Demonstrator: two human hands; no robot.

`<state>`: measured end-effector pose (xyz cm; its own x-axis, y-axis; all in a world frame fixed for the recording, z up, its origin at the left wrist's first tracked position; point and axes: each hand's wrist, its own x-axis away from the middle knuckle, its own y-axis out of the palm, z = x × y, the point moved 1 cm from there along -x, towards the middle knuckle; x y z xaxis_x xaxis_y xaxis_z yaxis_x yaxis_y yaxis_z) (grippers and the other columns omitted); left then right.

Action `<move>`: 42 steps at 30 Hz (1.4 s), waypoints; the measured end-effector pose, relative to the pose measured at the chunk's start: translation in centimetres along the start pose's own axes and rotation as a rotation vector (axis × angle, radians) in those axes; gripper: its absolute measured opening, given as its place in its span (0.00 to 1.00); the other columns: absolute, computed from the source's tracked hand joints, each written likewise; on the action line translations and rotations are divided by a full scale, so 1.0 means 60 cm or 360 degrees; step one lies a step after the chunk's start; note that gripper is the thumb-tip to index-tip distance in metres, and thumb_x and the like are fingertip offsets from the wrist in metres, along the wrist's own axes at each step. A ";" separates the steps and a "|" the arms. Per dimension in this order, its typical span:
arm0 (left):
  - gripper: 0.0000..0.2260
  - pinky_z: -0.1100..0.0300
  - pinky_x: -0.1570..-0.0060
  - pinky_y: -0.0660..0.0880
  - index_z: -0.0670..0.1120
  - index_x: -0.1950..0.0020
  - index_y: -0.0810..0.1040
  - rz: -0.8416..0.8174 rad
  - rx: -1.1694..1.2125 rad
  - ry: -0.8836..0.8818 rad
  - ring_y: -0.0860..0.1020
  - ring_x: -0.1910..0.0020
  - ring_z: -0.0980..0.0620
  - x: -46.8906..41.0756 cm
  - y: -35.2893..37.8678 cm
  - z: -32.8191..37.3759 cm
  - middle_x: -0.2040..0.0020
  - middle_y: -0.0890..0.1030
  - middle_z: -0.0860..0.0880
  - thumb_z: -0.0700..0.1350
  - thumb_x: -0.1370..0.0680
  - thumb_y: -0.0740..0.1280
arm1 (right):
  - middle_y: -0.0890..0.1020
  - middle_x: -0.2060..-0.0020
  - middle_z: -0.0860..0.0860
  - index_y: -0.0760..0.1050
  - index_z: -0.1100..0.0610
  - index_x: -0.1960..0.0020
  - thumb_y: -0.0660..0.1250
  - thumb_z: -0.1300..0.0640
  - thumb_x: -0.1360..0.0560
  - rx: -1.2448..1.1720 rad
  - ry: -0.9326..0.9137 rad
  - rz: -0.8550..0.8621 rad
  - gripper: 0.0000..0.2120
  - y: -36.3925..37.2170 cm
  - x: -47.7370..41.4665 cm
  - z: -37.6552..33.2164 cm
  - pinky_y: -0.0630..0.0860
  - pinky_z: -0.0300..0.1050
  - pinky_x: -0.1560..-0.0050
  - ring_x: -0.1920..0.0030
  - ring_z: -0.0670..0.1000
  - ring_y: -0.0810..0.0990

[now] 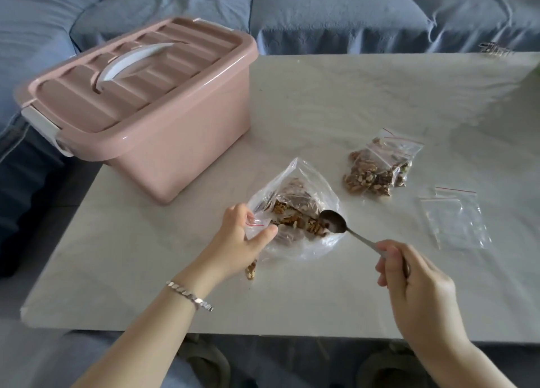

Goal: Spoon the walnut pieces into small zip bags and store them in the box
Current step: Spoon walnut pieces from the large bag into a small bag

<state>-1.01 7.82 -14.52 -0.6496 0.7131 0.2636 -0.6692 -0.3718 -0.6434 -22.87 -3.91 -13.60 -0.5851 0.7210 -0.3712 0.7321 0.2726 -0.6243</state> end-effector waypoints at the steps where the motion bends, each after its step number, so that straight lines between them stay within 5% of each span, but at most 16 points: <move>1: 0.14 0.65 0.58 0.60 0.50 0.48 0.64 -0.0032 0.0010 -0.0008 0.69 0.52 0.54 -0.002 0.002 0.001 0.46 0.66 0.53 0.56 0.25 0.64 | 0.75 0.70 0.45 0.77 0.59 0.53 0.46 0.43 0.20 0.0021 -0.0007 0.0002 0.26 0.004 0.005 -0.001 0.69 0.28 0.65 0.62 0.39 0.75; 6: 0.09 0.65 0.63 0.62 0.55 0.57 0.65 -0.0093 0.0201 -0.0054 0.69 0.63 0.61 -0.002 0.001 0.004 0.61 0.67 0.56 0.54 0.24 0.63 | 0.78 0.70 0.45 0.74 0.54 0.54 0.50 0.47 0.20 -0.0290 0.0300 0.0078 0.17 0.027 0.021 -0.007 0.72 0.26 0.68 0.67 0.42 0.78; 9: 0.07 0.64 0.59 0.64 0.53 0.52 0.67 -0.0076 0.0313 -0.0101 0.71 0.59 0.60 -0.002 0.001 0.008 0.55 0.70 0.56 0.54 0.23 0.62 | 0.79 0.70 0.51 0.74 0.53 0.57 0.53 0.54 0.22 -0.0529 0.0611 0.0081 0.12 0.046 0.022 -0.015 0.74 0.31 0.69 0.69 0.46 0.79; 13: 0.12 0.65 0.58 0.64 0.49 0.47 0.68 -0.0070 0.0404 -0.0130 0.70 0.57 0.64 -0.005 0.010 0.010 0.55 0.71 0.59 0.55 0.23 0.63 | 0.80 0.69 0.53 0.75 0.51 0.57 0.53 0.60 0.20 -0.0689 0.0795 0.0075 0.14 0.064 0.029 -0.017 0.77 0.39 0.68 0.70 0.48 0.79; 18: 0.30 0.68 0.58 0.64 0.43 0.46 0.72 0.0005 0.0531 -0.0102 0.72 0.56 0.62 -0.011 0.017 0.001 0.58 0.72 0.55 0.65 0.36 0.59 | 0.80 0.70 0.55 0.76 0.59 0.56 0.53 0.60 0.20 -0.0932 0.1033 0.0178 0.14 0.049 0.029 -0.015 0.77 0.38 0.71 0.71 0.51 0.80; 21: 0.33 0.64 0.57 0.65 0.45 0.49 0.71 0.0027 0.0573 -0.0106 0.71 0.57 0.59 -0.013 0.017 -0.005 0.59 0.72 0.55 0.69 0.41 0.57 | 0.80 0.70 0.55 0.76 0.61 0.55 0.53 0.59 0.19 -0.1111 0.1162 0.0251 0.15 0.038 0.021 -0.012 0.77 0.37 0.72 0.73 0.51 0.80; 26: 0.28 0.63 0.57 0.65 0.45 0.51 0.71 0.0071 0.0655 -0.0083 0.71 0.58 0.57 -0.014 0.014 -0.011 0.61 0.71 0.55 0.66 0.38 0.60 | 0.80 0.70 0.56 0.76 0.60 0.54 0.53 0.59 0.19 -0.1085 0.1068 0.0225 0.14 0.045 0.011 -0.018 0.77 0.37 0.71 0.72 0.52 0.80; 31: 0.32 0.63 0.57 0.66 0.45 0.49 0.72 0.0090 0.0718 -0.0114 0.73 0.56 0.56 -0.012 0.018 -0.017 0.59 0.72 0.54 0.68 0.41 0.59 | 0.80 0.66 0.51 0.74 0.47 0.54 0.53 0.52 0.24 -0.0734 0.0575 0.0076 0.11 0.066 0.011 -0.031 0.77 0.34 0.65 0.66 0.48 0.80; 35: 0.25 0.53 0.54 0.65 0.51 0.52 0.71 0.0058 0.0960 -0.0246 0.72 0.60 0.48 -0.015 0.025 -0.019 0.64 0.71 0.51 0.67 0.40 0.64 | 0.79 0.65 0.47 0.73 0.50 0.47 0.55 0.57 0.24 -0.0466 0.0288 -0.0112 0.10 0.081 0.028 -0.017 0.74 0.27 0.62 0.62 0.42 0.79; 42: 0.22 0.57 0.69 0.66 0.48 0.54 0.73 -0.0044 0.1360 -0.0224 0.70 0.72 0.49 -0.006 0.032 -0.001 0.70 0.70 0.45 0.60 0.40 0.66 | 0.80 0.66 0.51 0.74 0.48 0.52 0.54 0.53 0.25 -0.0729 0.0615 -0.0088 0.10 0.081 0.040 -0.021 0.77 0.35 0.66 0.67 0.47 0.80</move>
<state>-2.02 6.87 -15.87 -0.6302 0.6691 0.3940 -0.6902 -0.7151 0.1105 -20.27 -0.06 -16.65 -0.5204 0.8538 -0.0164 0.8302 0.5013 -0.2439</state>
